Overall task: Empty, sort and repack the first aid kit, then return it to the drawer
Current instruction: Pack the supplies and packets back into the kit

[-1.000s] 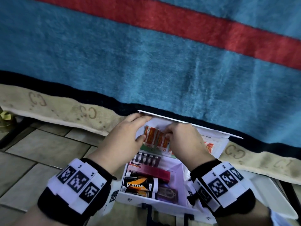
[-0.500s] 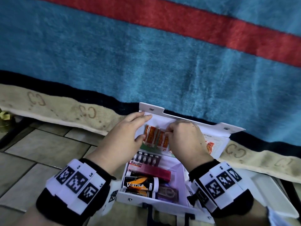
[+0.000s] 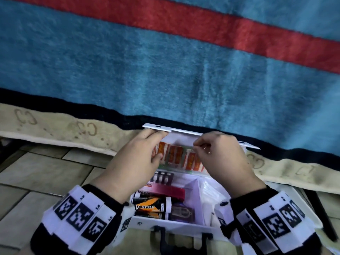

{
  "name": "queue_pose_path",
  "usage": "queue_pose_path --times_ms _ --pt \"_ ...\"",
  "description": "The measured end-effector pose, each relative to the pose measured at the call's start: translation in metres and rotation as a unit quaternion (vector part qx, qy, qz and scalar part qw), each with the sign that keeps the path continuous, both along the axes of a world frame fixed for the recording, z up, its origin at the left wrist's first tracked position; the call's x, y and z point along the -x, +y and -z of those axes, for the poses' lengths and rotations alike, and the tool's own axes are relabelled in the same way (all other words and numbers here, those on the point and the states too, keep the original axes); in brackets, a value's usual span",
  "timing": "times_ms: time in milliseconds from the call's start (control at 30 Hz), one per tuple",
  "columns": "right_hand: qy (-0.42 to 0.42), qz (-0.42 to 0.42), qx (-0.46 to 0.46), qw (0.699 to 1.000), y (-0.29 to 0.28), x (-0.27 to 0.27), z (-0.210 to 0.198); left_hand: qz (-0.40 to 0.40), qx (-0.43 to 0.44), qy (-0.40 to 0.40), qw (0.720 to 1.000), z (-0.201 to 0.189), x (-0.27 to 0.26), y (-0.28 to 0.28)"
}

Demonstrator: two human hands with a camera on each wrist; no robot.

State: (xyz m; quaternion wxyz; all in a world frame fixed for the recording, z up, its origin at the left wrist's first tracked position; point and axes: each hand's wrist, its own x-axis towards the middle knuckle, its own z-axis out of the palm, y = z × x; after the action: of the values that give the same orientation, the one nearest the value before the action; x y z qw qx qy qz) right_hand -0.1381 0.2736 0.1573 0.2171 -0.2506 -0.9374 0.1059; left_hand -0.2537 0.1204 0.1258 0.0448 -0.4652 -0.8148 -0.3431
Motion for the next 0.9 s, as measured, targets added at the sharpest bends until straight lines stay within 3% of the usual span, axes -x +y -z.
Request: queue_pose_path --times_ms 167,333,400,500,567,633,833,900 --pt "0.060 0.054 0.026 0.996 0.016 -0.066 0.001 0.015 0.047 0.003 0.999 -0.010 -0.023 0.015" --pt "0.033 0.180 0.075 0.980 0.027 -0.178 0.022 0.091 0.135 0.028 0.986 -0.009 -0.051 0.029" --pt "-0.014 0.260 0.108 0.960 0.029 -0.223 0.038 0.154 0.162 0.034 0.974 -0.007 -0.067 0.039" --pt "-0.194 0.348 0.163 0.902 0.029 -0.276 0.072 0.263 0.212 0.048 0.940 -0.001 -0.098 0.059" --pt "-0.255 0.336 0.201 0.884 0.024 -0.295 0.090 0.308 0.239 0.062 0.919 0.004 -0.117 0.070" --pt "-0.261 0.329 0.220 0.880 0.016 -0.301 0.095 0.326 0.253 0.094 0.906 0.013 -0.132 0.080" --pt "-0.230 0.339 0.184 0.893 0.013 -0.303 0.102 0.307 0.298 0.193 0.883 0.040 -0.147 0.096" --pt "-0.259 0.321 0.159 0.897 0.015 -0.303 0.104 0.296 0.307 0.225 0.876 0.040 -0.153 0.096"
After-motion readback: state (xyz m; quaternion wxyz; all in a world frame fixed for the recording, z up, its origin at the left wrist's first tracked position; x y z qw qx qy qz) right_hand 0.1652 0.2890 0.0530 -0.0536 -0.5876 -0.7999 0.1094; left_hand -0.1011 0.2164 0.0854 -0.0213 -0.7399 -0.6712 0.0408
